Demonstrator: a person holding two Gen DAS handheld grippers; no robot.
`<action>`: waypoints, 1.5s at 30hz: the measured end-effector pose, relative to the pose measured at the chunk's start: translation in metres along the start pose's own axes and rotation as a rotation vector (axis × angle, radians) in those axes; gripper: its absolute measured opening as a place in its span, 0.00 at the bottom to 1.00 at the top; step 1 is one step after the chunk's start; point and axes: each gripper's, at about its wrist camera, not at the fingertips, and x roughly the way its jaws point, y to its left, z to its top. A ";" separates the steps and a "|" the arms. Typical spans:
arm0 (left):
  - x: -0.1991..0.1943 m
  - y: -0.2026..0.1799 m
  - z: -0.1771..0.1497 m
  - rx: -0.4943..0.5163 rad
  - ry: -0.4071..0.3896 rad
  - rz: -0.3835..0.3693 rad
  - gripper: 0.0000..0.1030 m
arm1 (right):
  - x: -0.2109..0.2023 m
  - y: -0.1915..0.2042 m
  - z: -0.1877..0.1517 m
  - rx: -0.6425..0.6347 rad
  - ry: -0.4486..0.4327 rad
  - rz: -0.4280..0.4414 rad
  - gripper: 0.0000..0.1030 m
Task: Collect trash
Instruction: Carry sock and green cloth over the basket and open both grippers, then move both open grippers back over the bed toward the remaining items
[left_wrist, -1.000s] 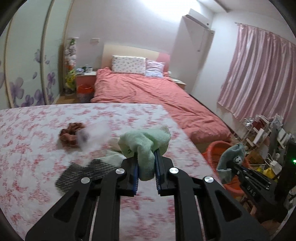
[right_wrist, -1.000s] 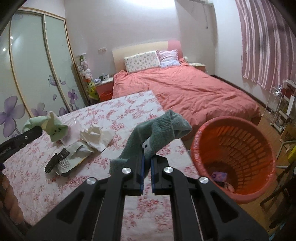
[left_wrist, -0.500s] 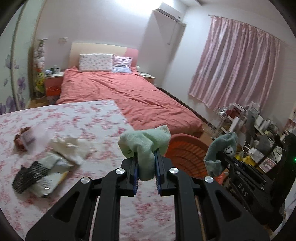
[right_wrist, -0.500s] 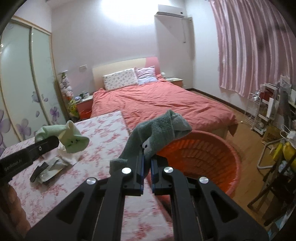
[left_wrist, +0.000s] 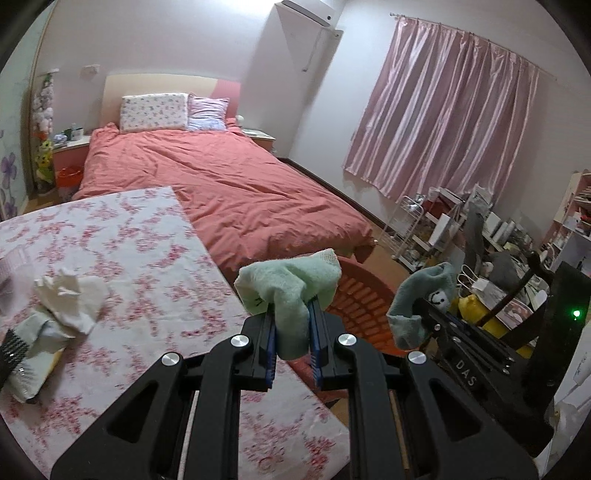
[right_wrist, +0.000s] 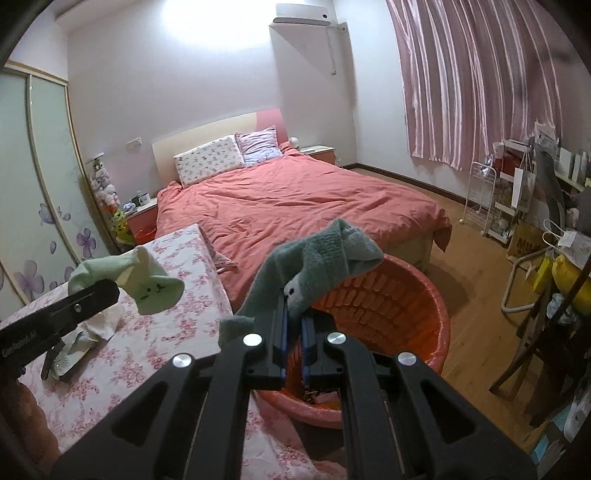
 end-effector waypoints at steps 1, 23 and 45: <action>0.004 -0.003 0.000 0.003 0.005 -0.006 0.14 | 0.003 -0.003 0.000 0.004 0.002 -0.002 0.06; 0.078 -0.039 0.000 0.060 0.123 -0.082 0.14 | 0.053 -0.048 0.006 0.087 0.048 -0.009 0.06; 0.102 -0.030 -0.012 0.029 0.222 -0.046 0.37 | 0.070 -0.062 -0.004 0.163 0.103 0.017 0.33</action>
